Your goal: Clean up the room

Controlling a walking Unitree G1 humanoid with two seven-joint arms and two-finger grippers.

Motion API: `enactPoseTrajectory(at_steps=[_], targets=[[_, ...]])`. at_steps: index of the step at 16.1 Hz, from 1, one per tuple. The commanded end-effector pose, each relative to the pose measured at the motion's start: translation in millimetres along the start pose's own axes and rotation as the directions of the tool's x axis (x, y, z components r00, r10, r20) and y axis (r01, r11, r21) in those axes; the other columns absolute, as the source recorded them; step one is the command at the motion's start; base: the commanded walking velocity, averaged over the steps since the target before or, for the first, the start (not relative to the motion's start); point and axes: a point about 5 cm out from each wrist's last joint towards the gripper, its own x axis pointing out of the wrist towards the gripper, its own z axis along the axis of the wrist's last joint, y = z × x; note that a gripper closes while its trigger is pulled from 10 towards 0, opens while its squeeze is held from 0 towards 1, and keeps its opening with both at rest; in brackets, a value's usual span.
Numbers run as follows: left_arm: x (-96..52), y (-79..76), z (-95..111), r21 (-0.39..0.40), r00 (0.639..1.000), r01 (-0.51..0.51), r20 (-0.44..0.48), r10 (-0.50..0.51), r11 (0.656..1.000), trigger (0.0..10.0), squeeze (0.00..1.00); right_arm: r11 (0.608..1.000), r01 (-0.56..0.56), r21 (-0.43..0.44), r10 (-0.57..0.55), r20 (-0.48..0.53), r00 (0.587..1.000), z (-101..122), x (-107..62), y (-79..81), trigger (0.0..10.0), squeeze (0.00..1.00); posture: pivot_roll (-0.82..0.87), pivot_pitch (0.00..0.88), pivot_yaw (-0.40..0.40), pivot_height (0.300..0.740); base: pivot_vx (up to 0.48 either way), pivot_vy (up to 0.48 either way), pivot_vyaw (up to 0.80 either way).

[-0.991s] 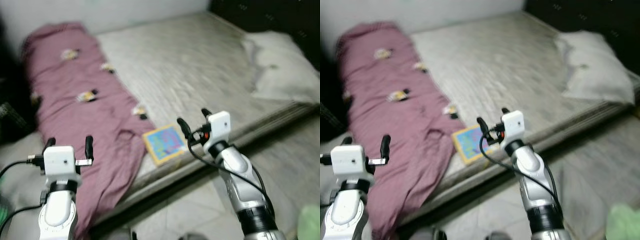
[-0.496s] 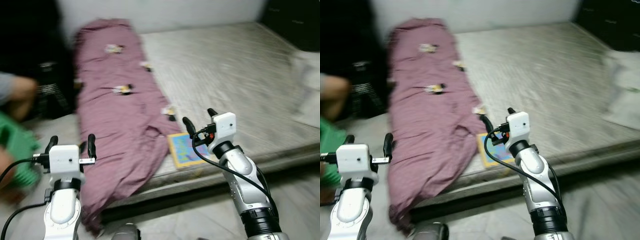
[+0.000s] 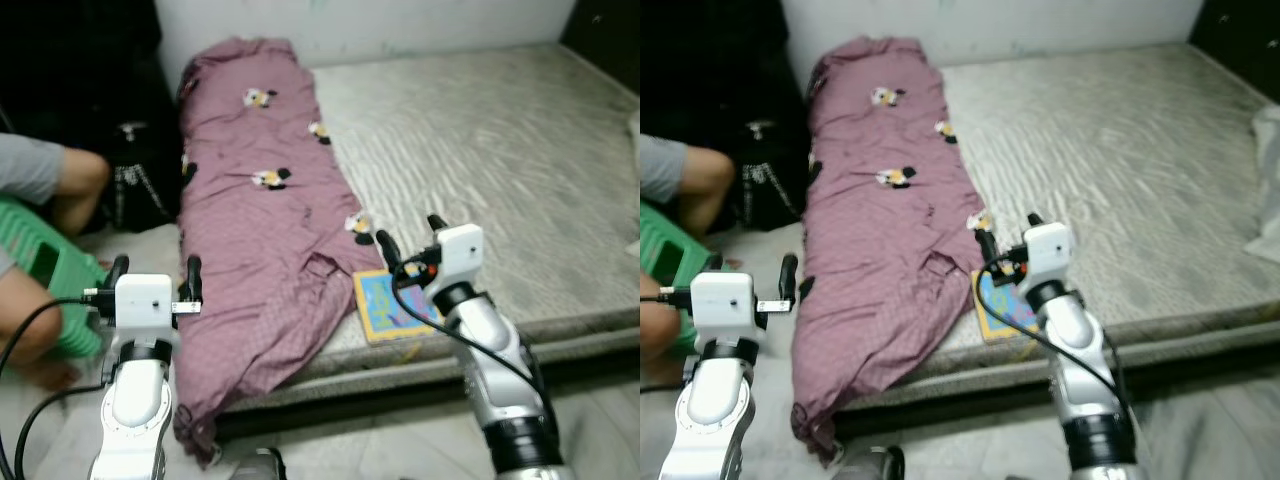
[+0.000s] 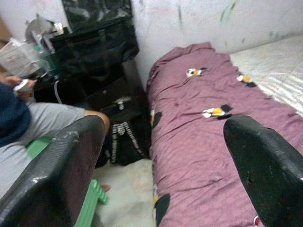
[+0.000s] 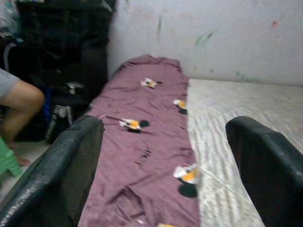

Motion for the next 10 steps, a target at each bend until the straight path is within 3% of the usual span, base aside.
enactPoseTrajectory(at_steps=[1,7,10], targets=[[6.4,0.0,-4.3,0.004,1.000,-0.007,-0.011,0.007,1.000,10.0,0.00,1.000,0.025,0.002,-0.025,0.006,1.000,-0.9,1.7,0.6,10.0,0.00,-0.06,0.000,0.083,0.740,0.000,0.000,0.80],[21.2,-8.0,-2.9,-0.019,0.999,0.042,0.003,-0.042,0.999,10.0,0.00,0.996,0.094,-0.002,-0.094,0.022,0.995,-1.2,-5.9,-3.0,10.0,0.00,-0.10,0.000,0.141,0.740,0.000,0.000,0.77],[21.3,-8.6,0.1,-0.021,0.999,0.027,0.021,-0.027,0.999,10.0,0.00,0.998,0.058,-0.012,-0.058,0.011,0.998,0.1,-3.5,0.4,10.0,0.00,-0.07,0.000,0.068,0.740,0.000,0.000,0.22]])
